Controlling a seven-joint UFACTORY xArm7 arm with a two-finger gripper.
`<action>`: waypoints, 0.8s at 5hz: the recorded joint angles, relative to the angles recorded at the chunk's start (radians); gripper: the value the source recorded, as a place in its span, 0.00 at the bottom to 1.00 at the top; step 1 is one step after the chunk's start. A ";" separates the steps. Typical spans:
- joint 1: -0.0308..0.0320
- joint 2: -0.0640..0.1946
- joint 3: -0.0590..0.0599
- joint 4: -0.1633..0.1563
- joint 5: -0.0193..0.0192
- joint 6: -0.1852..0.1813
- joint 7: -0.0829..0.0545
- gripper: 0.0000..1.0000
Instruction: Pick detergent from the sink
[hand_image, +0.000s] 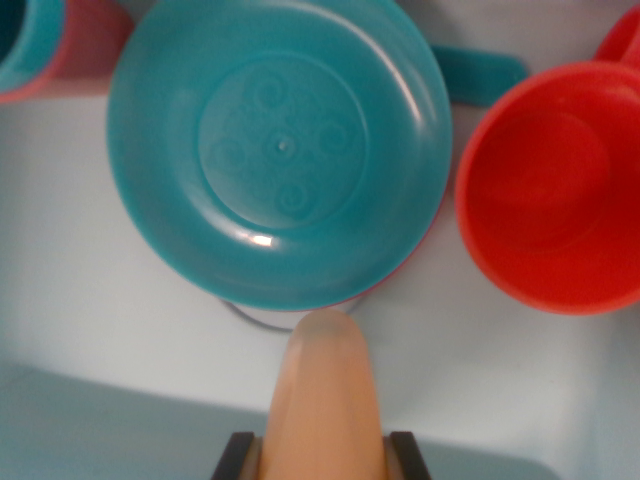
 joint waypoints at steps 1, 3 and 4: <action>0.0005 -0.014 0.000 0.032 -0.0021 0.047 0.002 1.00; 0.0010 -0.028 0.001 0.064 -0.0042 0.092 0.003 1.00; 0.0010 -0.028 0.001 0.064 -0.0042 0.092 0.003 1.00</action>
